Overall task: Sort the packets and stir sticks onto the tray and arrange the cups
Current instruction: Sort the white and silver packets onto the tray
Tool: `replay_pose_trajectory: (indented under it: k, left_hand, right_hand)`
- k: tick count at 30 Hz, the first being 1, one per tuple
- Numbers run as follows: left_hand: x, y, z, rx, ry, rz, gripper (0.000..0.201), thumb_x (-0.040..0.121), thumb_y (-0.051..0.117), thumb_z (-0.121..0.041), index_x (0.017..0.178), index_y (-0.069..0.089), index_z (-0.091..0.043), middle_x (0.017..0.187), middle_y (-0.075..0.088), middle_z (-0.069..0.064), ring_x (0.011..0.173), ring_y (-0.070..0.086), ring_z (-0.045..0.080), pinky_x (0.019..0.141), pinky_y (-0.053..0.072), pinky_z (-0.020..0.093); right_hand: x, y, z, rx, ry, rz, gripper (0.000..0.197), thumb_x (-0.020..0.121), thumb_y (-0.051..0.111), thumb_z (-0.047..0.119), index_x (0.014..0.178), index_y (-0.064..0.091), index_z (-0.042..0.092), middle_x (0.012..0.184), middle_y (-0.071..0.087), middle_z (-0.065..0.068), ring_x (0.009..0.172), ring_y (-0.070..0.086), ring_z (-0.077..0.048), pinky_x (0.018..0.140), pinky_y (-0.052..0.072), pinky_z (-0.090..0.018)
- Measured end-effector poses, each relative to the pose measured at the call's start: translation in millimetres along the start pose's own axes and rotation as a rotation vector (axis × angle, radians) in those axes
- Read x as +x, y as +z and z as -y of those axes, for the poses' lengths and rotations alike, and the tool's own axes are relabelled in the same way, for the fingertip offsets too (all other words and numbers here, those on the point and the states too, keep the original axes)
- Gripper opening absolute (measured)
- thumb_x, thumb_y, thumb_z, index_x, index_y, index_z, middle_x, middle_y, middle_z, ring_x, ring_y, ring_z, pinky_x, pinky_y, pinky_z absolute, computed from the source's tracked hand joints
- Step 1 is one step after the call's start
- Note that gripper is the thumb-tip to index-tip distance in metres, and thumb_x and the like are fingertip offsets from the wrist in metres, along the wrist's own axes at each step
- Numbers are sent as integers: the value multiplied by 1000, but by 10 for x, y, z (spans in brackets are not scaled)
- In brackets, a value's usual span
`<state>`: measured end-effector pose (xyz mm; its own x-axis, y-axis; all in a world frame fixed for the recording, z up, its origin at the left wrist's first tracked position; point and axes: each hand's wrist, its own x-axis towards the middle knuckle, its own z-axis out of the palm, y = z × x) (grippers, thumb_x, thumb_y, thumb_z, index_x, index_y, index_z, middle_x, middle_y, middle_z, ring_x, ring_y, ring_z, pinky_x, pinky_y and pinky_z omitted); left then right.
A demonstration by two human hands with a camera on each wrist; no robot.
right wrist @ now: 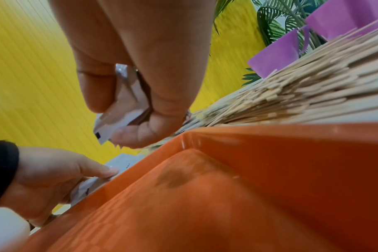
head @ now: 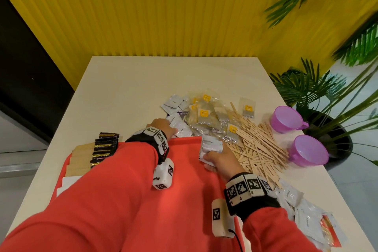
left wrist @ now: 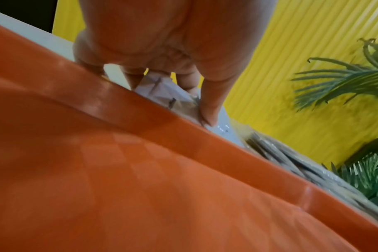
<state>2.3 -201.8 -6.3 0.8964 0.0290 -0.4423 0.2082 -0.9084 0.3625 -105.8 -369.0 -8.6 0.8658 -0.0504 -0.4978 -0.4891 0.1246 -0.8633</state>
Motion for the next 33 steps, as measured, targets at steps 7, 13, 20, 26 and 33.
replay_pose_trajectory:
  k: [7, 13, 20, 26, 33]
  left_hand:
    - [-52, -194, 196, -405, 136, -208, 42, 85, 61, -18, 54, 32, -15, 56, 31, 3, 54, 30, 17, 51, 19, 28]
    - [-348, -282, 242, -645, 258, -135, 29, 88, 61, -15, 62, 47, -11, 60, 41, 1, 55, 38, 12, 53, 31, 23]
    - [-650, -200, 131, -690, 358, -54, 29, 80, 69, -7, 57, 52, -12, 51, 41, -3, 37, 36, -2, 43, 30, 11]
    - [-738, -164, 81, -655, 392, -74, 38, 74, 74, -3, 52, 47, -16, 51, 40, -5, 38, 36, -1, 42, 27, 10]
    - [-781, -161, 41, -599, 417, -79, 40, 73, 76, -7, 51, 45, -19, 53, 40, -5, 48, 34, 2, 48, 27, 16]
  right_hand:
    - [0, -17, 3, 33, -29, 1, 48, 53, 56, 6, 100, 64, 10, 70, 65, -6, 55, 63, -14, 45, 45, -20]
    - [-21, 29, 108, 34, -109, -21, 50, 48, 61, 6, 98, 66, 7, 79, 68, -11, 77, 63, -30, 69, 48, -36]
    - [-90, 110, 310, -177, -231, 136, 55, 45, 54, 6, 97, 70, 15, 88, 70, -2, 84, 64, -17, 72, 47, -28]
    - [-195, 116, 262, -251, -182, 129, 39, 44, 54, 7, 82, 65, 8, 66, 61, 5, 63, 55, -10, 56, 40, -20]
    - [-258, 110, 362, -299, -207, 135, 23, 45, 53, 7, 67, 54, 13, 60, 53, 3, 60, 46, -13, 58, 34, -25]
